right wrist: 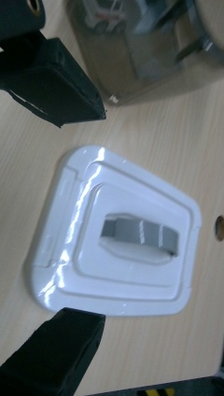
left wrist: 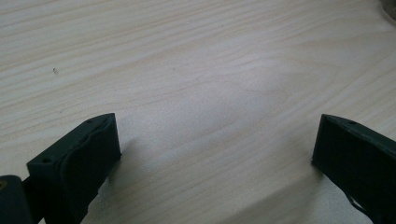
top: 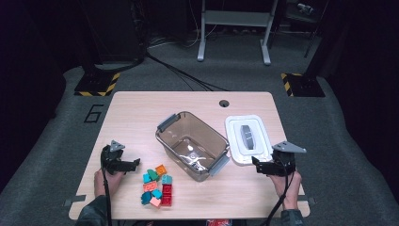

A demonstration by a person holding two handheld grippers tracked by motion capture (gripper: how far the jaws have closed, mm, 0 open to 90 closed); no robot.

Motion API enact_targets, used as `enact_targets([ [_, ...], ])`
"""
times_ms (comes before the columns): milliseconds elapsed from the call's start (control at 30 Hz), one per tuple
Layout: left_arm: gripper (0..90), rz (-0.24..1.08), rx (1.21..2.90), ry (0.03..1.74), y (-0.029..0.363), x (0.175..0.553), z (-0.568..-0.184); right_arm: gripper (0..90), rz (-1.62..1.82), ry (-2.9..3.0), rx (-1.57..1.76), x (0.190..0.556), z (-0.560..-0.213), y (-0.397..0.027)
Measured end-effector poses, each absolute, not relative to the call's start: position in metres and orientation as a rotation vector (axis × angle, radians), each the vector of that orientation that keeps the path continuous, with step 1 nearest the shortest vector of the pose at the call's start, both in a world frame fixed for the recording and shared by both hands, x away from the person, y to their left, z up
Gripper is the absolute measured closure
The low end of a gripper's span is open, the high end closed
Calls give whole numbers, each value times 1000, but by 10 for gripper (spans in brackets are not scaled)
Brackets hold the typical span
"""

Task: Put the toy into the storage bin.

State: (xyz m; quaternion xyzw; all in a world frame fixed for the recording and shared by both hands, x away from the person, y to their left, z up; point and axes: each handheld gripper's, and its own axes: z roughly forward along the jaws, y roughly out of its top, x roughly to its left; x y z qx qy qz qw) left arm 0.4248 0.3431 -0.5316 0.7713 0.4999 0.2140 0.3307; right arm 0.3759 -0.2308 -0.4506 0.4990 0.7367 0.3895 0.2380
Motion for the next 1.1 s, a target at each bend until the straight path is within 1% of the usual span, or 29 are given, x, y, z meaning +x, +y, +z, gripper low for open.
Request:
enact_targets([
  [100,6,561,2016,1306,343,425,-532,13,1027,2002,1431,375,-469,-243],
  [133,6,561,2016,1306,343,425,-532,13,1027,2002,1431,375,-469,-243],
  [200,7,556,2020,1308,343,425,-531,8,998,1984,1479,373,-485,-252],
  [233,6,556,2020,1308,343,425,-531,8,998,1984,1479,373,-485,-252],
  [333,7,560,2016,1308,343,425,-532,5,968,1961,1523,372,-503,-260],
  [533,7,558,2019,1309,343,425,-531,0,917,1950,1560,374,-523,-264],
  [667,8,558,2016,1309,343,425,-531,3,884,1933,1533,372,-524,-260],
  [767,9,547,2022,1308,344,425,-531,0,819,1966,1561,379,-529,-260],
  [1033,10,555,2017,1311,343,425,-531,0,833,1967,1570,381,-529,-259],
  [1100,13,547,2041,1312,344,425,-529,0,836,1975,1567,382,-530,-260],
])
